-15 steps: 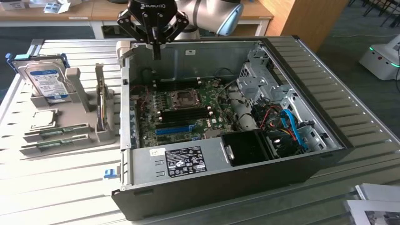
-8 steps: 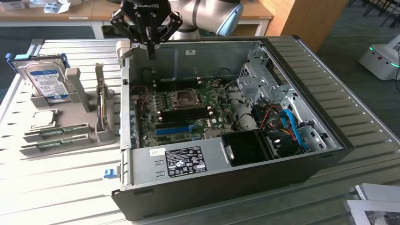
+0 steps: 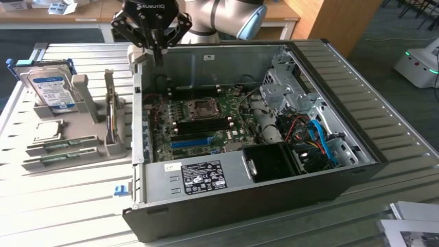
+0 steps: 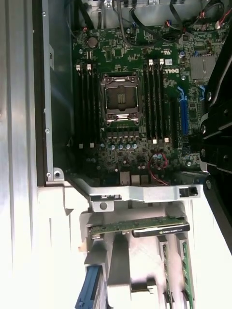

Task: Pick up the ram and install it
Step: 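Reach for the ram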

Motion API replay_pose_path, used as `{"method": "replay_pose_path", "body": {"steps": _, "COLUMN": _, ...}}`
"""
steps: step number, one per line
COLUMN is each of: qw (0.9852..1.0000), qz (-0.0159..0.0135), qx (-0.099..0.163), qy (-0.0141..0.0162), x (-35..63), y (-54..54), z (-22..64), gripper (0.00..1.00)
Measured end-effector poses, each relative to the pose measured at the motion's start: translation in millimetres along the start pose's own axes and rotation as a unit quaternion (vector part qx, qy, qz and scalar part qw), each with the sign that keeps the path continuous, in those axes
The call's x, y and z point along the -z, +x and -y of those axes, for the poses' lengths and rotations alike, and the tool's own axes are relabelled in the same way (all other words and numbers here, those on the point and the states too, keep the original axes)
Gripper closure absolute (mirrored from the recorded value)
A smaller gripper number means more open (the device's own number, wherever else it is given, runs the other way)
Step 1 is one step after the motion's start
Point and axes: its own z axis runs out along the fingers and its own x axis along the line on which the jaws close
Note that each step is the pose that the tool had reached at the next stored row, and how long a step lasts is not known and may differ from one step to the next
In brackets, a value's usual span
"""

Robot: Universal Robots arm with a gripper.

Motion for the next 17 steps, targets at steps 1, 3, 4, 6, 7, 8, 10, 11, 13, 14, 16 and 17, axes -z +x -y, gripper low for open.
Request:
{"method": "replay_pose_path", "body": {"steps": 1, "qw": 1.0, "qz": 0.0, "qx": 0.0, "qy": 0.0, "x": 0.0, "y": 1.9, "z": 0.1, "gripper": 0.9}}
{"method": "replay_pose_path", "body": {"steps": 3, "qw": 1.0, "qz": 0.0001, "qx": 0.0, "qy": -0.0001, "x": 0.1, "y": 5.5, "z": 0.4, "gripper": 0.9}}
{"method": "replay_pose_path", "body": {"steps": 4, "qw": 1.0, "qz": 0.0, "qx": 0.0, "qy": 0.0, "x": 0.2, "y": 7.6, "z": 0.6, "gripper": 0.9}}
{"method": "replay_pose_path", "body": {"steps": 6, "qw": 1.0, "qz": 0.0, "qx": 0.0, "qy": 0.0, "x": 0.3, "y": 11.7, "z": 0.9, "gripper": 0.9}}
{"method": "replay_pose_path", "body": {"steps": 7, "qw": 1.0, "qz": 0.0, "qx": 0.0, "qy": -0.0001, "x": 0.3, "y": 13.7, "z": 1.0, "gripper": 0.9}}
{"method": "replay_pose_path", "body": {"steps": 8, "qw": 1.0, "qz": 0.0, "qx": 0.0, "qy": 0.0, "x": 0.4, "y": 15.9, "z": 1.2, "gripper": 0.9}}
{"method": "replay_pose_path", "body": {"steps": 10, "qw": 1.0, "qz": 0.0, "qx": 0.0, "qy": 0.0, "x": 0.5, "y": 20.0, "z": 1.5, "gripper": 0.9}}
{"method": "replay_pose_path", "body": {"steps": 11, "qw": 1.0, "qz": 0.0, "qx": 0.0, "qy": 0.0, "x": 0.5, "y": 22.1, "z": 1.7, "gripper": 0.9}}
{"method": "replay_pose_path", "body": {"steps": 13, "qw": 1.0, "qz": 0.0, "qx": 0.0, "qy": -0.0001, "x": 0.6, "y": 26.1, "z": 1.9, "gripper": 0.9}}
{"method": "replay_pose_path", "body": {"steps": 14, "qw": 1.0, "qz": 0.0, "qx": 0.0, "qy": -0.0001, "x": 0.7, "y": 28.2, "z": 2.1, "gripper": 0.9}}
{"method": "replay_pose_path", "body": {"steps": 16, "qw": 1.0, "qz": 0.0, "qx": 0.0, "qy": 0.0, "x": 0.8, "y": 32.8, "z": 2.4, "gripper": 0.9}}
{"method": "replay_pose_path", "body": {"steps": 17, "qw": 1.0, "qz": 0.0, "qx": 0.0, "qy": 0.0, "x": 0.9, "y": 35.0, "z": 2.6, "gripper": 0.9}}
